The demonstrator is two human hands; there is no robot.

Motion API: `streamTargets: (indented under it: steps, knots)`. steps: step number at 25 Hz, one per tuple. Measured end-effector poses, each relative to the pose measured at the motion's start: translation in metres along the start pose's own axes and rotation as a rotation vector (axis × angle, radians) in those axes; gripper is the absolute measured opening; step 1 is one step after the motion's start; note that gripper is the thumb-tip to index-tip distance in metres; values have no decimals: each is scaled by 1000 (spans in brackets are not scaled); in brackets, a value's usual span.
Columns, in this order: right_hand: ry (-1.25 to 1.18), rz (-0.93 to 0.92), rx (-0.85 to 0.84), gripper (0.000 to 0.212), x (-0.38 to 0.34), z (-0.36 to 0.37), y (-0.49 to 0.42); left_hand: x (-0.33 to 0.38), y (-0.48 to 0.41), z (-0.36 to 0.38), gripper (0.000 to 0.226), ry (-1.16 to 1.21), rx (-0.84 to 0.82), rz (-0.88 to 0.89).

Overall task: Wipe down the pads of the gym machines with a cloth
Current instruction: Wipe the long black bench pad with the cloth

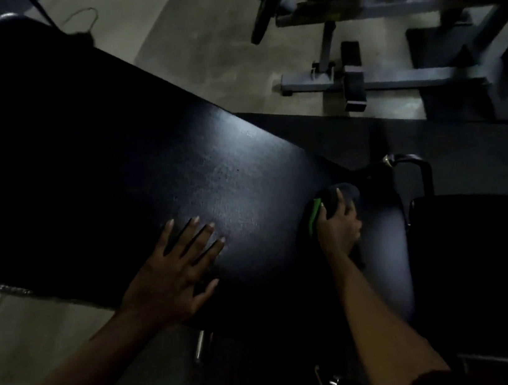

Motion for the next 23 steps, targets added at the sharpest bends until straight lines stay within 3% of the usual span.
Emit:
streamTargets:
  steps: [5,9,11,13,15,16,19,23]
  knots:
    - [-38,-552,8,55,-126,8,86,-2,0,2,65,-45,-41,-15]
    - [-205,-845,-210,55,-147,4,114,-2,1,3,64,-51,-49,-20]
    - [-327,-708,-75,58,-108,-17,50,-2,0,2,65,-49,-44,-29]
    - [-313,-389,60,59,-52,-25,-21,-3,0,-1,64,-46,-16,-24]
    - [-133,-73,21,53,-15,-10,-52,-2,1,-1,64,-40,-8,-27]
    - [-59,-11,-13,51,-14,-2,-56,-2,1,-1,65,-40,-4,-30]
    - [-38,-87,-36,51,-58,11,-58,-5,0,-3,66,-22,16,-44]
    - [-26,-480,-61,51,-160,26,-21,-5,1,-4,65,-10,38,-57]
Point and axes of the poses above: each hand's wrist, its own y-axis away from the middle knuckle, its own z-axis out of the palm, x = y × z, the point moved 10 cm from there along -y, towards the middle knuckle, and after that the axes turned 7 degrees about -z, right-handed, at the moved point
